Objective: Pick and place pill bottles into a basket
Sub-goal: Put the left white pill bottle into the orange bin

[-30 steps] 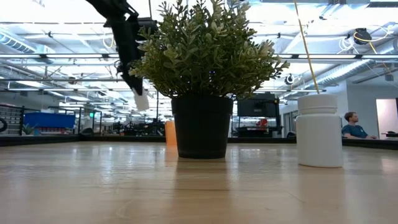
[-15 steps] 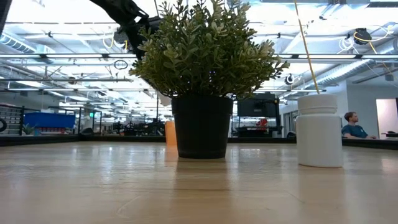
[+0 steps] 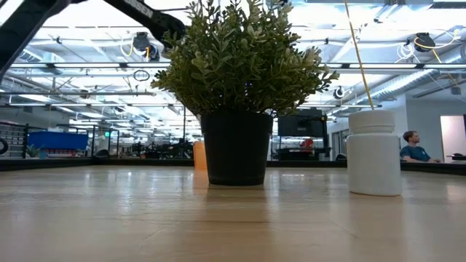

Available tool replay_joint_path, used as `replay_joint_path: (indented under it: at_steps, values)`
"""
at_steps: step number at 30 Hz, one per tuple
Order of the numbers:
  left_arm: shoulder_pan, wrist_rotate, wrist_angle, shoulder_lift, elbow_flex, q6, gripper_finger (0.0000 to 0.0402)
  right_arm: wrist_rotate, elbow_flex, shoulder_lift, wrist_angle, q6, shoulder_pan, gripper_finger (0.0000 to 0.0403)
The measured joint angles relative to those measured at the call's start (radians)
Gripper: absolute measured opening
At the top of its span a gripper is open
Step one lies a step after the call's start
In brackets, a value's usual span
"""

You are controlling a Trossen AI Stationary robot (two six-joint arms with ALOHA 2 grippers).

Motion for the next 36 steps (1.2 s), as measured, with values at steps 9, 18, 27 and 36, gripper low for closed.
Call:
replay_joint_path:
  at_steps: [9, 18, 27, 36]
  values:
    - [-0.010, -0.001, -0.028, 0.081, 0.003, 0.070, 0.0161, -0.005, -0.078, 0.000, 0.092, 0.023, 0.000, 0.0247]
    - [-0.022, -0.018, -0.035, 0.134, 0.003, 0.103, 0.0169, -0.005, -0.086, 0.000, 0.108, 0.011, 0.000, 0.0247]
    - [-0.022, 0.005, -0.022, 0.134, 0.003, 0.110, 0.0195, -0.006, -0.086, 0.000, 0.112, -0.009, 0.000, 0.0247]
    - [-0.023, -0.008, -0.012, 0.134, 0.003, 0.100, 0.0198, -0.006, -0.086, 0.000, 0.113, -0.024, 0.000, 0.0247]
